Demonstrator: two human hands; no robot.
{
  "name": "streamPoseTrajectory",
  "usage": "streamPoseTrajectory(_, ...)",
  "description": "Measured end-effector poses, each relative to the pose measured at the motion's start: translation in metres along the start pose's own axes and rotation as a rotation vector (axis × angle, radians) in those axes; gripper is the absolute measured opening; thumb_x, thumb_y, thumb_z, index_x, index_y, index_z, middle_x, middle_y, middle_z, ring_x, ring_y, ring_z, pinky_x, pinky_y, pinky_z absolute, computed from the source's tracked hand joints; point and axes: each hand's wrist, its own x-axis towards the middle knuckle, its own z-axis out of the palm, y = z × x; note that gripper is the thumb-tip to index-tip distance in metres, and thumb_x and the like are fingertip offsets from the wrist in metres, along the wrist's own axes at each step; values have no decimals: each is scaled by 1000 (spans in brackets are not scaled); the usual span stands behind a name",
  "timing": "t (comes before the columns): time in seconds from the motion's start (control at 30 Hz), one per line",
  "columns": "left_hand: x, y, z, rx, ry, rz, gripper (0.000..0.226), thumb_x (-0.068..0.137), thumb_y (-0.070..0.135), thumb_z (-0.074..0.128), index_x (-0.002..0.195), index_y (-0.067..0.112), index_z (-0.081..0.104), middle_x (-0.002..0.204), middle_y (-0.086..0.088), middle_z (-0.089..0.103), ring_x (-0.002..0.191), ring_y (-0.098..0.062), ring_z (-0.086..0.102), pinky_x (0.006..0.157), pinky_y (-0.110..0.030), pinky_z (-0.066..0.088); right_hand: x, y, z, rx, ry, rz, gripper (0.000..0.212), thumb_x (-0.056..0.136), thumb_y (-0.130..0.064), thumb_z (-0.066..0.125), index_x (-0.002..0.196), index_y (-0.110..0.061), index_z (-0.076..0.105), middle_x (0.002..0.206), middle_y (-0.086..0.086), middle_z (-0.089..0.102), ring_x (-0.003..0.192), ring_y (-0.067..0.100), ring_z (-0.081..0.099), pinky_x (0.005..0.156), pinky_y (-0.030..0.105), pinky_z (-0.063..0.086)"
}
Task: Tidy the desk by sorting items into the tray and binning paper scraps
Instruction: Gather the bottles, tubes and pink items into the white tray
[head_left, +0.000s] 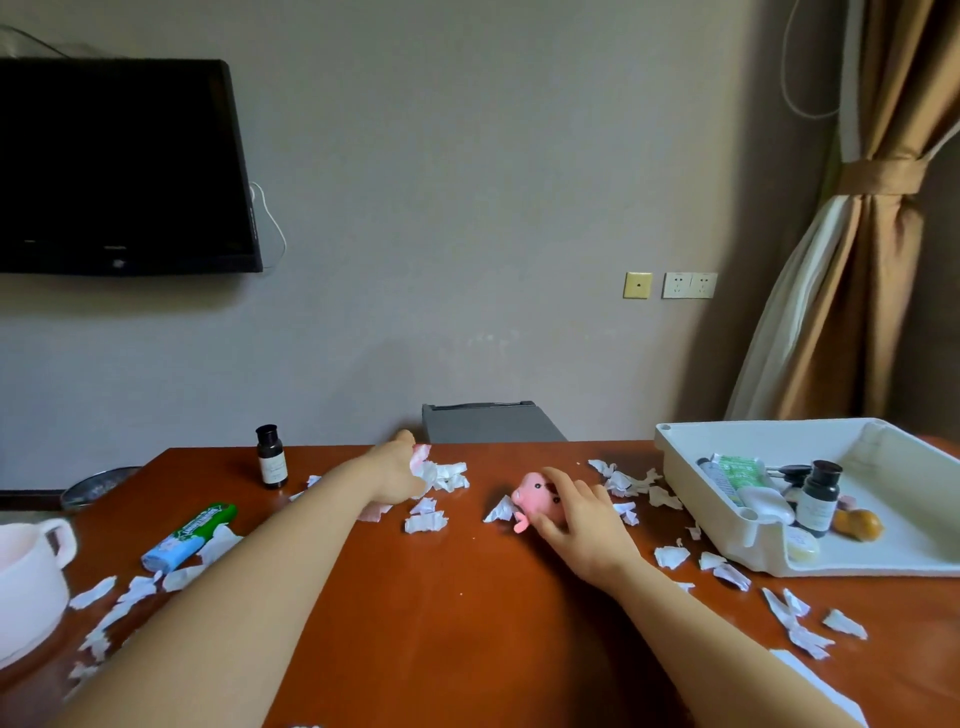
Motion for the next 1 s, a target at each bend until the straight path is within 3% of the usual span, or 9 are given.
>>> streamPoseTrajectory(0.17, -41, 30, -6, -161, -5, 147, 51, 99, 44, 33, 141, 16, 30, 127, -17, 55, 89, -27, 59, 73, -29, 43, -12, -9, -16, 15, -6, 51, 56, 91, -46, 48, 139, -24, 31, 134, 3, 52, 122, 25, 44, 95, 37, 44)
streamPoseTrajectory(0.27, -56, 49, -6, -254, -17, 136, 58, 95, 55, 27, 141, 22, 29, 144, -10, 42, 120, -29, 49, 88, -34, 39, -24, -16, -34, 84, 89, 50, 51, 90, -48, 46, 132, -21, 38, 126, 2, 58, 117, 26, 50, 89, 37, 47)
streamPoseTrajectory(0.37, -67, 72, -5, -438, -118, 99, 81, 68, 74, 28, 132, 25, 32, 147, -13, 36, 115, -32, 47, 101, -46, 38, -33, -20, -60, 88, 148, 31, 47, 90, -46, 47, 128, -20, 42, 122, 3, 60, 111, 29, 51, 82, 37, 44)
streamPoseTrajectory(0.43, -81, 93, -2, -568, -200, 81, 75, 72, 73, 28, 125, 21, 32, 152, -17, 26, 117, -35, 46, 102, -46, 36, -39, -21, -80, 70, 188, 15, 45, 90, -46, 48, 125, -19, 43, 119, 6, 62, 108, 31, 52, 80, 37, 43)
streamPoseTrajectory(0.53, -100, 122, 6, -703, -275, 131, 81, 88, 69, 17, 149, 16, 7, 160, -12, 2, 146, -31, 14, 119, -48, 12, -50, -15, -110, 68, 267, 43, 48, 88, -56, 44, 120, -20, 44, 115, 6, 64, 106, 32, 54, 82, 42, 49)
streamPoseTrajectory(0.6, -106, 135, 13, -680, -238, 170, 88, 86, 73, 23, 151, 18, -1, 160, -8, 8, 146, -24, 18, 119, -44, 17, -59, -7, -129, 32, 300, 83, 50, 87, -62, 39, 120, -24, 42, 115, 5, 64, 104, 30, 56, 83, 46, 52)
streamPoseTrajectory(0.77, -112, 175, 33, -742, -139, 333, 81, 88, 58, 47, 146, 12, 12, 133, -9, 48, 121, -19, 46, 111, -38, 35, -79, 22, -181, -22, 366, 129, 41, 93, -53, 41, 117, -20, 44, 106, 2, 66, 92, 28, 61, 85, 41, 48)
streamPoseTrajectory(0.9, -109, 219, 49, -847, -132, 328, 80, 89, 55, 50, 140, 6, 13, 136, -22, 45, 128, -31, 45, 110, -44, 37, -93, 46, -216, 30, 416, 170, 32, 91, -53, 44, 104, -23, 47, 95, -4, 67, 79, 21, 62, 74, 38, 51)
streamPoseTrajectory(1.0, -108, 250, 63, -889, -79, 303, 65, 91, 57, 42, 126, 5, 24, 101, -18, 58, 100, -26, 56, 96, -39, 45, -105, 62, -241, 58, 435, 222, 32, 93, -44, 47, 112, -18, 47, 82, -14, 52, 75, 15, 51, 70, 30, 43)
